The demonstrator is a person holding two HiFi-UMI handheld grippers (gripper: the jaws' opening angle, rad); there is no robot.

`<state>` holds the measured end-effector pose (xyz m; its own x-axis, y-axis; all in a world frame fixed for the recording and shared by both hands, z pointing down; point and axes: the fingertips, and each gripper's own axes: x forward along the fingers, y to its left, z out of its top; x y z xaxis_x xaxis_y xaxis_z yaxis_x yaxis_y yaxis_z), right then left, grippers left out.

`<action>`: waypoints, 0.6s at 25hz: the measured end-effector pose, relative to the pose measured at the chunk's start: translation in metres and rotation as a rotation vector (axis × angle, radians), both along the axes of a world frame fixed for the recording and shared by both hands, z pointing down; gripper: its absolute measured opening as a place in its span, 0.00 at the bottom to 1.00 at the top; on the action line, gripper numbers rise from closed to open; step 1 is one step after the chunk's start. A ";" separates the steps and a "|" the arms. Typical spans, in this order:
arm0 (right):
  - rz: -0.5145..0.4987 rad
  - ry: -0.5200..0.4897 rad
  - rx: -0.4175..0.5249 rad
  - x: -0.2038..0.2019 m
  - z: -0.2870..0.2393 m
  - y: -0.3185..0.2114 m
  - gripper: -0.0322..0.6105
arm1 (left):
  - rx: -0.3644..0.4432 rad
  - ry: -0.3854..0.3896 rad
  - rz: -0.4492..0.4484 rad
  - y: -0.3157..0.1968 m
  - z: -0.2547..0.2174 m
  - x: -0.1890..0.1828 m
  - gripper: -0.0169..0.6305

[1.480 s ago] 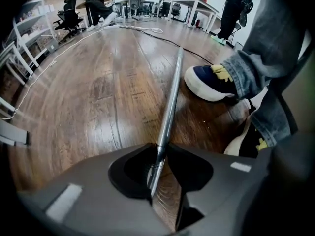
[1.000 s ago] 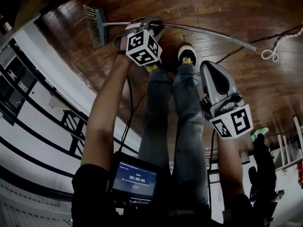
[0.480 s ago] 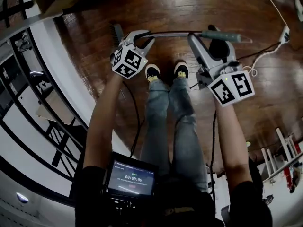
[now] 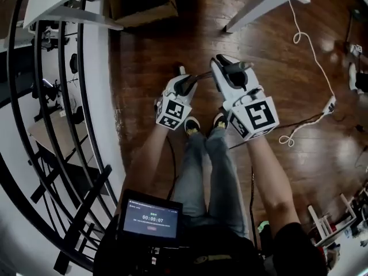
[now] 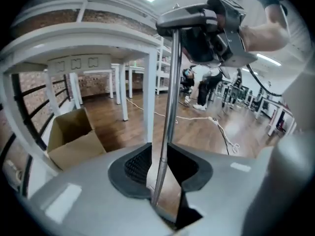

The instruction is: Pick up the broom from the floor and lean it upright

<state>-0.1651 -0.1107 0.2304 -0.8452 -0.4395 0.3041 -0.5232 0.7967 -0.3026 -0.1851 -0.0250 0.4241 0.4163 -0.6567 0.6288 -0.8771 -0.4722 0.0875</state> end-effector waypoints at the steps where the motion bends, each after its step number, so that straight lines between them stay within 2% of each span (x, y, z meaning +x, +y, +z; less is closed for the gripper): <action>1: -0.049 0.015 0.019 -0.021 -0.005 -0.008 0.14 | 0.023 0.029 -0.053 -0.013 -0.012 -0.014 0.21; 3: -0.140 0.056 0.043 -0.061 -0.011 -0.023 0.14 | 0.054 0.070 -0.132 -0.038 -0.033 -0.039 0.21; 5: -0.193 0.090 0.039 -0.083 -0.006 -0.038 0.14 | 0.071 0.066 -0.175 -0.055 -0.043 -0.049 0.20; 7: -0.224 0.082 0.002 -0.074 0.031 -0.041 0.15 | 0.073 0.047 -0.207 -0.059 -0.022 -0.033 0.20; 9: -0.271 0.039 -0.045 -0.051 0.093 -0.026 0.15 | 0.064 0.027 -0.225 -0.049 0.023 -0.006 0.20; 11: -0.335 -0.008 -0.081 -0.056 0.120 -0.024 0.15 | 0.064 0.012 -0.234 -0.056 0.042 -0.004 0.20; 15: -0.395 -0.034 -0.121 -0.123 0.047 -0.091 0.15 | 0.065 0.046 -0.269 -0.133 -0.036 -0.060 0.21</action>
<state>-0.2883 -0.2021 0.2778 -0.9521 -0.0421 0.3028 -0.1725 0.8918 -0.4183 -0.2447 -0.1580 0.3883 0.2486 -0.7860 0.5660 -0.9676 -0.2285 0.1076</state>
